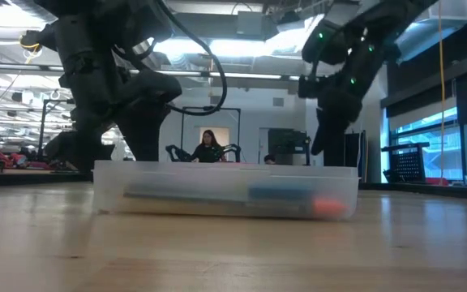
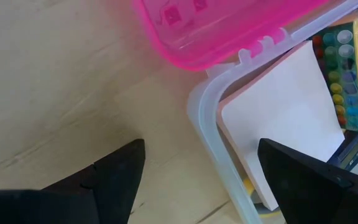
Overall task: Pack school essentials
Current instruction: Close the pink supply box
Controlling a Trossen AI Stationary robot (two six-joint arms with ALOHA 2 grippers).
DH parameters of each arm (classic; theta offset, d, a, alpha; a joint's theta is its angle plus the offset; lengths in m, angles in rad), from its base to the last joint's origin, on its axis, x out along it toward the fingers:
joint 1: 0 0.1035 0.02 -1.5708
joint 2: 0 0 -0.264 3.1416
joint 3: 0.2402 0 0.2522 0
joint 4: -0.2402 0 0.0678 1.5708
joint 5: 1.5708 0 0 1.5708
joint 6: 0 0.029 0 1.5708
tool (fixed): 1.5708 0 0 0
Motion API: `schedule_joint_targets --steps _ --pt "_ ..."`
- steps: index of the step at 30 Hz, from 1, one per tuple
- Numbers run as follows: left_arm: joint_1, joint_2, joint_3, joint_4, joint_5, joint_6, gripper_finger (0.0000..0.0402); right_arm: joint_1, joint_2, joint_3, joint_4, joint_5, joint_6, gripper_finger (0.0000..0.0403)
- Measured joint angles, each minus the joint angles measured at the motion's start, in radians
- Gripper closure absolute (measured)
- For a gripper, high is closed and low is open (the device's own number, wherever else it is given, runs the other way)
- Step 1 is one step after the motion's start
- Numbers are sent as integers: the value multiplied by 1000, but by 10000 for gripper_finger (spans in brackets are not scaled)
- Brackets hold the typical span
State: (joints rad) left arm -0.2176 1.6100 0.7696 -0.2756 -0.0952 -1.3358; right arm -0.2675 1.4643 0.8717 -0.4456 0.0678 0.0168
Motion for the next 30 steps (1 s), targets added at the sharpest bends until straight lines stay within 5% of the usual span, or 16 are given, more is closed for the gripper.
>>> schedule_joint_targets --steps 12,30 --pt "0 1 0 1 0 0 90 -9 32 -175 271 -27 -2 259" --pt "0 1 -1 2 0 -1 90 -10 233 -175 486 -93 -47 259"
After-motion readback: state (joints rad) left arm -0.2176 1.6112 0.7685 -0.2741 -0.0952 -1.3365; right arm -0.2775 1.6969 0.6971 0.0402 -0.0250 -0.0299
